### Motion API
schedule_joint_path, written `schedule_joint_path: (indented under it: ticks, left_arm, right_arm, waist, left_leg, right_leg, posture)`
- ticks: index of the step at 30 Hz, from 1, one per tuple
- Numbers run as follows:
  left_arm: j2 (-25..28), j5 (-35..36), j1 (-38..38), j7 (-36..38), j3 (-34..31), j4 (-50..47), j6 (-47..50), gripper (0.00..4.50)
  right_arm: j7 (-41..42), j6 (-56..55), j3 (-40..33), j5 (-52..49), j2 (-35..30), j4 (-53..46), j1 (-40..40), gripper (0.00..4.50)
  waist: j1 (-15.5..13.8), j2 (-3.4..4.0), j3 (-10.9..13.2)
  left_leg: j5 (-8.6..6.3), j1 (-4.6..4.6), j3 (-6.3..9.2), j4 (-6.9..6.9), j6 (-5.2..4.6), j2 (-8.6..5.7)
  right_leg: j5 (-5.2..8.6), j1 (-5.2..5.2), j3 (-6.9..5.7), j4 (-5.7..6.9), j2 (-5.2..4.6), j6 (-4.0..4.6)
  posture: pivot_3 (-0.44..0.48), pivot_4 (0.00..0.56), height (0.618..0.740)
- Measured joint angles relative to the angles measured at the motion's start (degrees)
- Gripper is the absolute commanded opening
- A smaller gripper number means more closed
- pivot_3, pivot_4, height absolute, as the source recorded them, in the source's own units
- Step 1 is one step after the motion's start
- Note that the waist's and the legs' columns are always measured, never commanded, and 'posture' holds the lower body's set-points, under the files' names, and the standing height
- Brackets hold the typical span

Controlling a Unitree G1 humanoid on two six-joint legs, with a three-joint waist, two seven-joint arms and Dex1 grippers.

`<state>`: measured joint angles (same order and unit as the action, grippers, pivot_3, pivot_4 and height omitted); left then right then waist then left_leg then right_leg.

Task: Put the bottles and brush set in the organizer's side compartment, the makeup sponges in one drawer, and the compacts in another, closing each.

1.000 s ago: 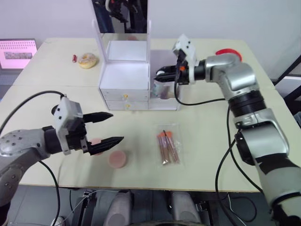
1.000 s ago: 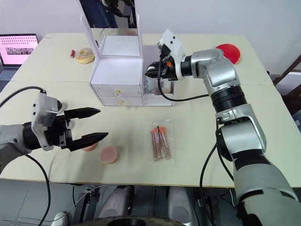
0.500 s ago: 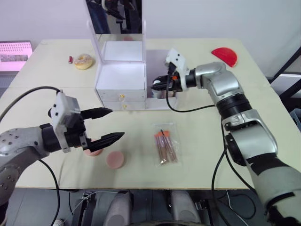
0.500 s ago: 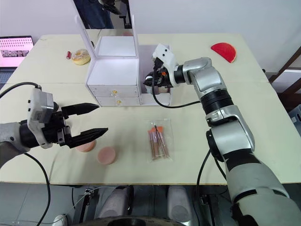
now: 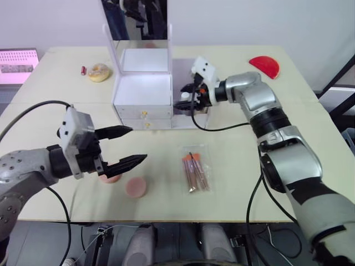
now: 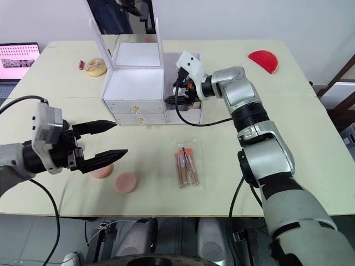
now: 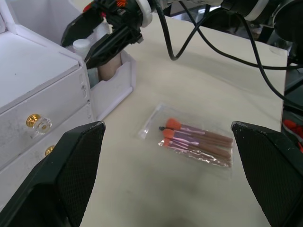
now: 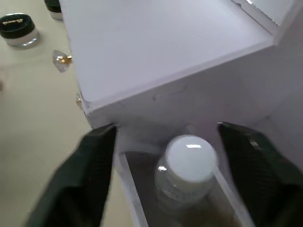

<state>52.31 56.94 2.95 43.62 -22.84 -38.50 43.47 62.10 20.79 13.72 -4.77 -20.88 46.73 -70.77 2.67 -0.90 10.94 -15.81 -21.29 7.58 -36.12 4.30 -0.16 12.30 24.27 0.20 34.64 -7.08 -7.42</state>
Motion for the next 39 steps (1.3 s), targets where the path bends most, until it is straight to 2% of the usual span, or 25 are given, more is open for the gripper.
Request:
schedule_joint_path:
  ticks: [7, 12, 15, 19, 23, 28, 31, 35, 39]
  left_arm:
    - [0.2, 0.1, 0.0, -0.2, 0.0, 0.0, 0.0, 4.5]
    - [1.6, 0.0, -1.3, 0.5, -1.7, 1.0, 0.0, 4.5]
    - [2.6, -0.1, -3.6, 2.1, -5.3, 3.5, 0.1, 4.5]
    - [5.2, -3.6, -10.6, 7.4, -15.4, 12.7, -0.2, 4.5]
    - [6.7, -10.1, -15.6, 13.2, -22.1, 23.7, -3.1, 4.5]
    - [9.3, -18.0, -18.4, 20.2, -25.5, 39.7, -10.5, 4.5]
    - [10.2, -22.5, -18.8, 23.0, -25.9, 51.0, -15.9, 4.5]
    - [10.5, -25.1, -16.0, 25.2, -25.1, 59.2, -20.5, 4.5]
    - [10.7, -26.4, -13.4, 26.3, -24.7, 62.7, -22.9, 4.5]
  right_arm:
    - [1.5, 2.2, -2.0, -0.4, -2.6, -3.4, -1.1, 4.47]
    - [5.4, 9.1, -6.7, -4.5, -10.8, -15.5, -1.1, 4.47]
    - [6.5, 15.7, -10.9, -8.5, -15.8, -24.0, 1.3, 4.47]
    - [7.3, 23.5, -18.4, -13.3, -27.4, -34.6, 14.6, 4.47]
    - [9.0, 23.3, -26.1, -16.3, -33.9, -40.7, 31.6, 4.47]
    - [10.9, 16.3, -41.2, -19.1, -35.7, -43.0, 51.4, 4.47]
    - [11.5, 11.9, -48.7, -19.0, -35.7, -38.4, 61.1, 4.47]
    - [11.4, 4.7, -52.5, -18.1, -36.1, -33.0, 67.6, 4.47]
    - [11.1, 2.4, -53.4, -18.7, -35.6, -32.8, 71.2, 4.47]
  waist:
    - [0.0, 0.01, 0.0]
    - [-0.2, 0.0, 0.0]
    - [-0.1, -0.02, 0.0]
    - [-0.5, -0.04, 0.0]
    - [-0.2, -0.02, 0.0]
    - [-0.2, -0.07, -0.1]
    - [-0.2, -0.14, -0.1]
    - [-0.1, -0.28, -0.1]
    - [0.3, -0.3, -0.1]
  left_leg:
    - [0.01, 0.01, 0.0, 0.0, 0.01, 0.0]
    - [0.0, -0.01, 0.0, 0.02, 0.0, 0.0]
    - [0.0, 0.02, 0.0, 0.03, -0.01, 0.0]
    - [-0.02, 0.0, -0.03, 0.05, -0.04, 0.02]
    - [-0.04, 0.06, -0.19, 0.01, -0.07, 0.02]
    - [-0.03, 0.34, -0.42, -0.01, -0.08, 0.02]
    - [-0.04, 0.65, -0.63, -0.02, -0.08, 0.02]
    - [-0.05, 0.92, -0.77, -0.05, -0.05, 0.07]
    - [-0.05, 0.94, -0.84, -0.03, -0.05, 0.12]
  right_leg:
    - [0.0, 0.08, 0.03, 0.2, 0.01, 0.0]
    - [0.01, 0.1, 0.03, 0.2, 0.0, 0.0]
    - [0.02, 0.1, 0.03, 0.23, 0.0, 0.0]
    - [0.14, 0.1, 0.02, 0.2, 0.01, 0.19]
    - [0.16, 0.1, 0.16, 0.22, 0.01, 0.22]
    - [0.16, 0.02, 0.37, 0.33, 0.01, 0.25]
    - [0.23, -0.2, 0.57, 0.31, 0.0, 0.17]
    - [0.31, -0.35, 0.69, 0.3, 0.0, 0.04]
    - [0.28, -0.34, 0.72, 0.31, 0.0, 0.07]
  posture:
    - [0.0, 0.15, 0.739]
    - [0.0, 0.15, 0.739]
    - [0.0, 0.15, 0.739]
    - [0.0, 0.15, 0.739]
    - [0.0, 0.15, 0.739]
    - [0.0, 0.15, 0.739]
    - [0.0, 0.15, 0.739]
    - [0.0, 0.15, 0.739]
    - [0.0, 0.15, 0.739]
